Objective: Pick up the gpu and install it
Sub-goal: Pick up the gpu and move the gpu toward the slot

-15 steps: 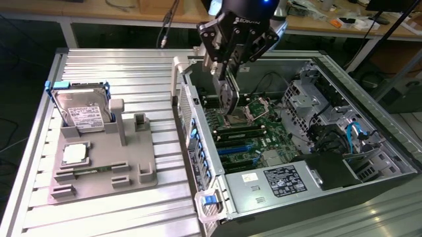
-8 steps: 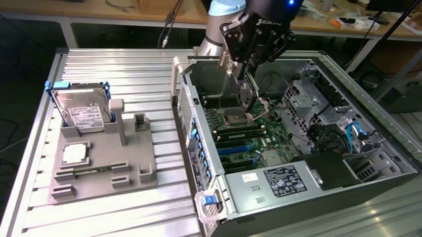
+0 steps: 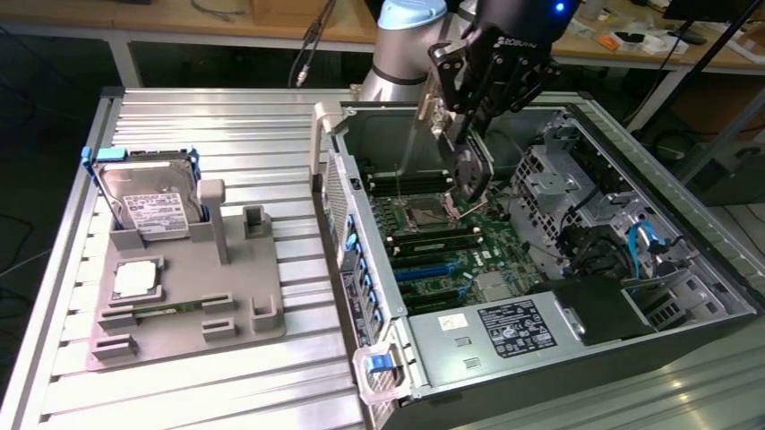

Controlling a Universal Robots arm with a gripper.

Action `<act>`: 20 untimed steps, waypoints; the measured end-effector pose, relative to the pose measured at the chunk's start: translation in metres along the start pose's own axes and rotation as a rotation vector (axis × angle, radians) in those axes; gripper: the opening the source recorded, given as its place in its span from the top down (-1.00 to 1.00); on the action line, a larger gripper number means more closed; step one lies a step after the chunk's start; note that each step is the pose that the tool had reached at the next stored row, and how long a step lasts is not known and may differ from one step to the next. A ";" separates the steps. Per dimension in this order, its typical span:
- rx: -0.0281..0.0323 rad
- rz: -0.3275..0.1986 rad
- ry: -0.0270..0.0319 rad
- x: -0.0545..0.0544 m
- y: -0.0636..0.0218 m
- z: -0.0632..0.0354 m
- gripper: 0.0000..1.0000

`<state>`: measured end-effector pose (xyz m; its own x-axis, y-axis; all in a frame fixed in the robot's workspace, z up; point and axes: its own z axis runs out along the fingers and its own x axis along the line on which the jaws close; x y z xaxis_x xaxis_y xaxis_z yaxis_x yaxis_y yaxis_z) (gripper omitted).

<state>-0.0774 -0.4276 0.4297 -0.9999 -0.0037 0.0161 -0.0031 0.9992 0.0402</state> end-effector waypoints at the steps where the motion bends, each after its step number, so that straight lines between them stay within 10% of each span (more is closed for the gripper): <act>1: 0.0000 0.000 0.0000 -0.004 0.0000 0.0000 0.46; 11: 0.0000 0.000 0.0000 -0.045 -0.0002 -0.0002 0.46; 20: 0.0000 0.000 0.0000 -0.047 -0.0002 -0.0002 0.46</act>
<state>-0.0305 -0.4275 0.4291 -0.9999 -0.0036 0.0161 -0.0030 0.9992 0.0402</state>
